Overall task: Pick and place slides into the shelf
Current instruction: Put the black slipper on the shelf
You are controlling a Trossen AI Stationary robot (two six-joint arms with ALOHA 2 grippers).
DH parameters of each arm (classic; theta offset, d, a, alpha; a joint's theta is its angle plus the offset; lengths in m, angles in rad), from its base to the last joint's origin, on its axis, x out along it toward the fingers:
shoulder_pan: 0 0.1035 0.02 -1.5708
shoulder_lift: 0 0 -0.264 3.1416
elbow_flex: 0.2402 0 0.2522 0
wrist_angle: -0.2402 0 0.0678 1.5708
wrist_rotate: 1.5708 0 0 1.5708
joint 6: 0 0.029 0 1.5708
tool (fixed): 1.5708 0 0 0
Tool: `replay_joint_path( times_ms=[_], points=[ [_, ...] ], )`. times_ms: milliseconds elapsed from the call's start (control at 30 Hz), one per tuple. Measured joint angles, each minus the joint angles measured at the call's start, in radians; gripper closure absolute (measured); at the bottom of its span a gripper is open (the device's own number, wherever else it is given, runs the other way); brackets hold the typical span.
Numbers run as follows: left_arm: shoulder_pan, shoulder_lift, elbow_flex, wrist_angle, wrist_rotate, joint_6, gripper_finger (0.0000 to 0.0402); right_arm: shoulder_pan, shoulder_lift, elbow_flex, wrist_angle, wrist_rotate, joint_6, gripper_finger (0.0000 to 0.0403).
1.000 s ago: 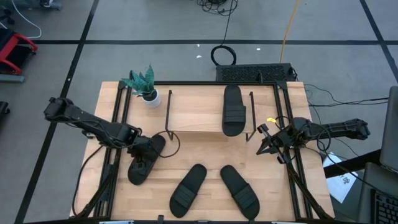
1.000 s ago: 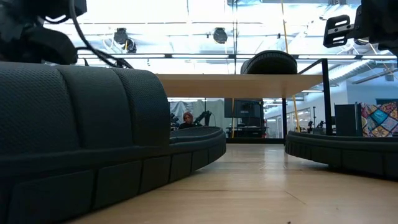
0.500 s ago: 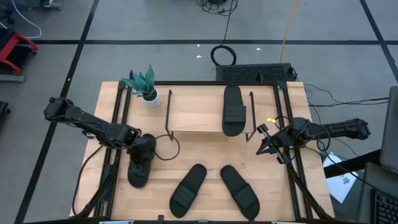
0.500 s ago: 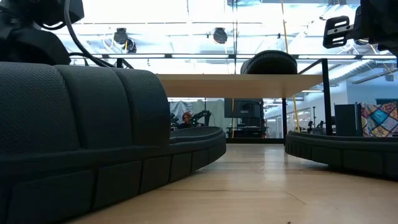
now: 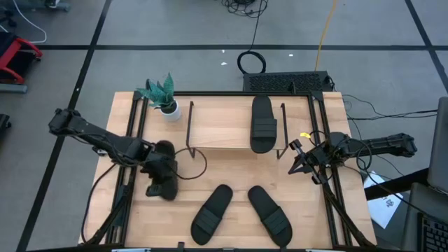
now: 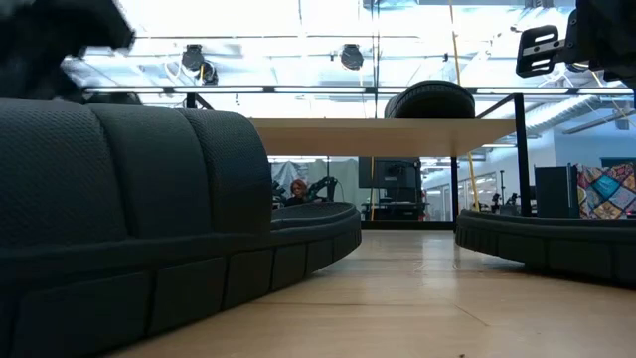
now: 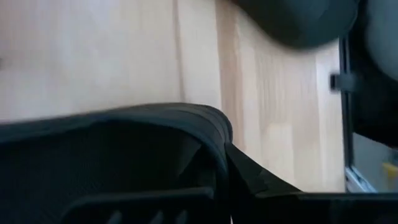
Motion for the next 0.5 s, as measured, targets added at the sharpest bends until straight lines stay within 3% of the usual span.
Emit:
replay_joint_path(
  times_ms=[233, 367, 500],
  points=[
    [-0.043, -0.028, 0.221, -0.177, -0.187, 0.027, 0.0398, 0.0, 0.0, 0.0, 0.001, 0.0, -0.002, 0.0403],
    [0.047, 0.02, 0.355, -0.287, -0.188, 0.058, 0.0399, 0.0, 0.0, 0.0, 0.002, 0.0, -0.004, 0.0403],
    [0.143, 0.095, 0.503, -0.354, -0.189, 0.231, 0.04, 0.0, 0.0, 0.0, 0.027, 0.0, -0.001, 0.0403]
  ],
)
